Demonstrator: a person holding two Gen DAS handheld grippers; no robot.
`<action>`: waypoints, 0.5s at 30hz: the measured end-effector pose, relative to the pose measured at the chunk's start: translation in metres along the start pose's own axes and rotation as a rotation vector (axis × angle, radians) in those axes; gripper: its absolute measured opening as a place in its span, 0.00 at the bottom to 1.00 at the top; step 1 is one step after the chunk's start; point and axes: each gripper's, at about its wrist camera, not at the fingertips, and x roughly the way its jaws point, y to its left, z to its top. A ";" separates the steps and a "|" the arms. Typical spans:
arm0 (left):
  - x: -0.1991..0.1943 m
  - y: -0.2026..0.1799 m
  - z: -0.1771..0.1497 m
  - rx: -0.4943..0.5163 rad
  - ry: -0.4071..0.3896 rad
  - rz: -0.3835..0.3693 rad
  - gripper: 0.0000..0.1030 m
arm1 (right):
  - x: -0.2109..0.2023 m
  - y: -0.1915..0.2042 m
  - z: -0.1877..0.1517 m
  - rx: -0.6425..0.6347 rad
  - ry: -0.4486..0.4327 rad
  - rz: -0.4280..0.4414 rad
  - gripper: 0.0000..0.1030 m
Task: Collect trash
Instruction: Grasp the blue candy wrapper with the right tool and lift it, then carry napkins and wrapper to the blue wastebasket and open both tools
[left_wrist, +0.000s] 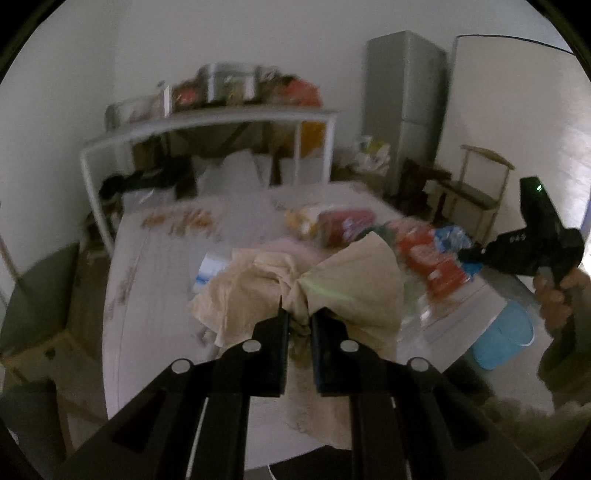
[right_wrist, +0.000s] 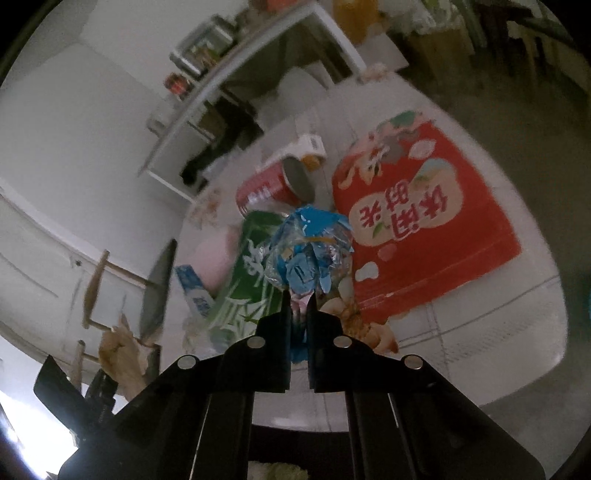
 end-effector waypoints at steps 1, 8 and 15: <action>-0.002 -0.007 0.007 0.018 -0.016 -0.013 0.09 | -0.007 -0.002 0.000 0.004 -0.016 0.007 0.05; 0.008 -0.077 0.063 0.125 -0.082 -0.188 0.10 | -0.065 -0.033 0.000 0.063 -0.156 0.017 0.05; 0.070 -0.191 0.111 0.218 0.004 -0.414 0.10 | -0.133 -0.103 -0.013 0.200 -0.307 -0.073 0.05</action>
